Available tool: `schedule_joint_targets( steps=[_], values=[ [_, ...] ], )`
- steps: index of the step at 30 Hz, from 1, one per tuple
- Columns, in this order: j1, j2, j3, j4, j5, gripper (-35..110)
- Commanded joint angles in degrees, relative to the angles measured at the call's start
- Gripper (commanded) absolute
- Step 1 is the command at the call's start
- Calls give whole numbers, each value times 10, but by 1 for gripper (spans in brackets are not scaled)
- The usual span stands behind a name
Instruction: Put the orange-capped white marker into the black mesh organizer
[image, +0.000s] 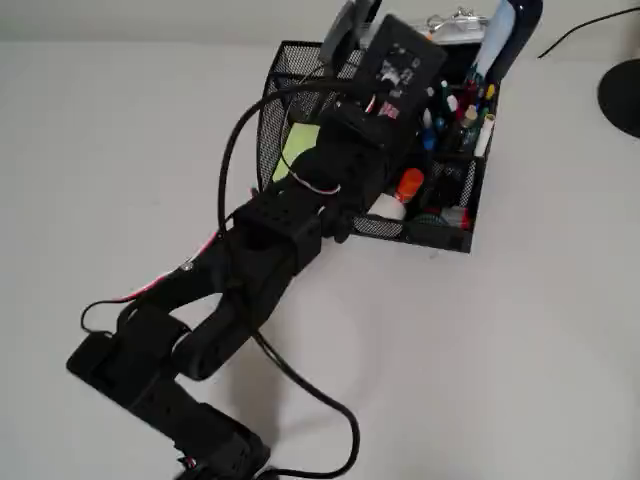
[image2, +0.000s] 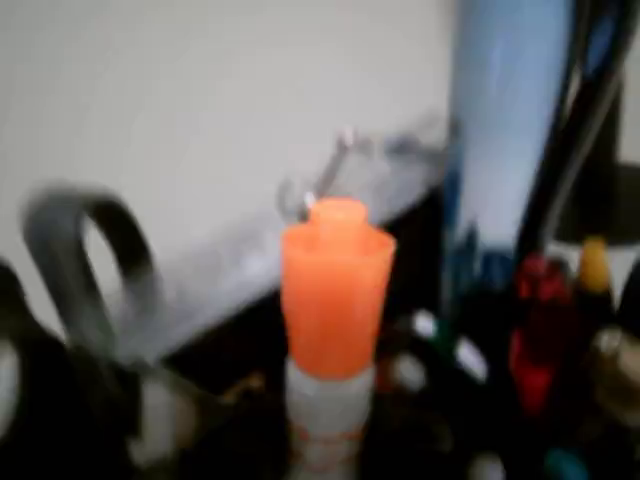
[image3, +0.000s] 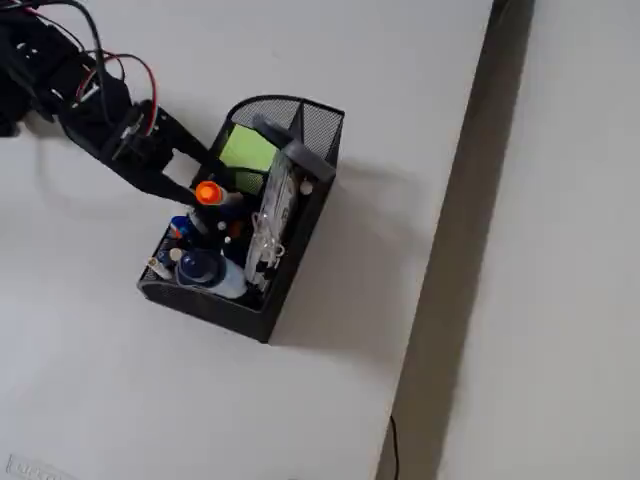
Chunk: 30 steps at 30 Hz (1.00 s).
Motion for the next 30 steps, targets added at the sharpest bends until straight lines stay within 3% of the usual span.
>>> schedule_joint_targets(
  steps=[1, 7, 13, 22, 30],
  values=[
    [-6, -10, 48, -131, -36, 26],
    [-8, -30, 97, -246, -95, 44],
    [1, 69, 123, -190, -110, 46],
    [19, 408, 110, 233, 108, 35],
    [58, 562, 72, 610, 419, 9]
  ],
)
